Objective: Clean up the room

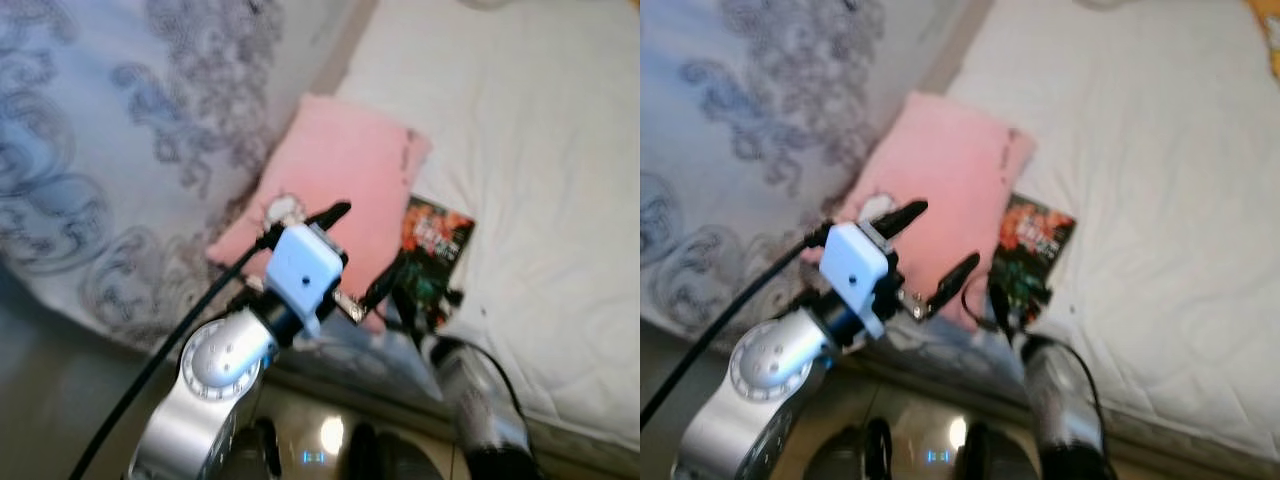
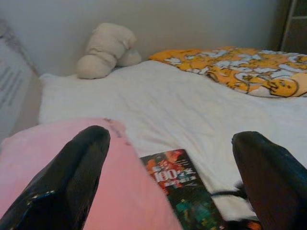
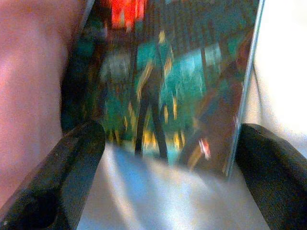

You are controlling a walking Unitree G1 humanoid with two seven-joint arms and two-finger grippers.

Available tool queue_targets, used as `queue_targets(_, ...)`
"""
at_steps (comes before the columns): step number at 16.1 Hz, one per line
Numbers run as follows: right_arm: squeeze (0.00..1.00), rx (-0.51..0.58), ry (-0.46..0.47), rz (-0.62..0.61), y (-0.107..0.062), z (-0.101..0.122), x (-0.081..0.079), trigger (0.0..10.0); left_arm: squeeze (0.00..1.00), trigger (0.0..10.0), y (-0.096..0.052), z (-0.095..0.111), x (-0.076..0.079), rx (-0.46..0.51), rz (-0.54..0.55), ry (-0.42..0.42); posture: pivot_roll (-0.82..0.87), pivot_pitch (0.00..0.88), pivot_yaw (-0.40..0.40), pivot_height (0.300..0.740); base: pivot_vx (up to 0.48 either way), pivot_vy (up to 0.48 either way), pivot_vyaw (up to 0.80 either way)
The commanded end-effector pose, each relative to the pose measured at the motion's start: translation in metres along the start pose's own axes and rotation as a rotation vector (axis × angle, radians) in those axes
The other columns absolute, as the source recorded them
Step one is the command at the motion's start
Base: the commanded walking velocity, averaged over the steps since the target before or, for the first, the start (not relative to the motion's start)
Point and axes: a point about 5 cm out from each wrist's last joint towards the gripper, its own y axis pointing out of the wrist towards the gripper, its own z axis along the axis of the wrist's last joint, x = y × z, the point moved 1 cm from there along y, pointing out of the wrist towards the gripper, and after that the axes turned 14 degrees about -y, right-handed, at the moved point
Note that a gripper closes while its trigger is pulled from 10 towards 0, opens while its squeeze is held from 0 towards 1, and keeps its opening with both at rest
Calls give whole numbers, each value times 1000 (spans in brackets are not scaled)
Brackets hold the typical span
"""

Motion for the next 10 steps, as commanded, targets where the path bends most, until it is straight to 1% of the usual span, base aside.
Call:
queue_targets(1, 0, -63, 40, 25, -6, -23, -22, 10000, 0, 10000, 3, 0, 1, 10, -2, 10, 169, 139, -36, 740, 0, 0, 0)
queue_targets(2, 0, -44, 12, 5, -5, -15, -14, 10000, 0, 10000, 4, 0, 1, 15, -3, 14, 166, 122, -39, 740, 0, 0, 0)
queue_targets(3, 0, -10, -59, -25, -3, -3, -5, 10000, 0, 10000, 6, 0, 0, 17, 0, 14, 166, 107, -41, 740, 0, 0, 0)
queue_targets(4, 0, 3, -86, -37, -3, 1, -2, 10000, 0, 10000, 6, -1, 0, 17, 2, 14, 166, 100, -42, 740, 0, 0, 0)
queue_targets(5, 0, 48, -170, -62, 0, 16, 5, 10000, 0, 10000, 8, -2, -1, 21, 5, 15, 170, 71, -48, 740, 0, 0, 0)
queue_targets(6, 0, 156, -345, -148, -8, 42, 16, 10000, 0, 10000, 10, -10, -11, 12, 87, -28, 179, 8, -56, 740, 0, 0, 0)
queue_targets(7, 0, 177, -384, -163, -12, 45, 17, 10000, 0, 10000, 9, -14, -16, 4, 129, -69, 179, 0, -58, 740, 0, 0, 0)
queue_targets(8, 0, 213, -466, -211, -32, 48, 24, 10000, 0, 10000, 3, -29, -28, -40, 221, -138, 167, 0, -69, 740, 0, 0, 0)
queue_targets(9, 443, 234, -512, -297, -51, 49, 38, 10000, 0, 10000, -1, -45, -44, -73, 309, -199, 163, 0, -82, 740, 0, 0, 0)
queue_targets(10, 1000, 256, -520, -342, -60, 52, 46, 10000, 0, 10000, -4, -52, -55, -86, 357, -194, 158, 0, -89, 740, 0, 0, 0)
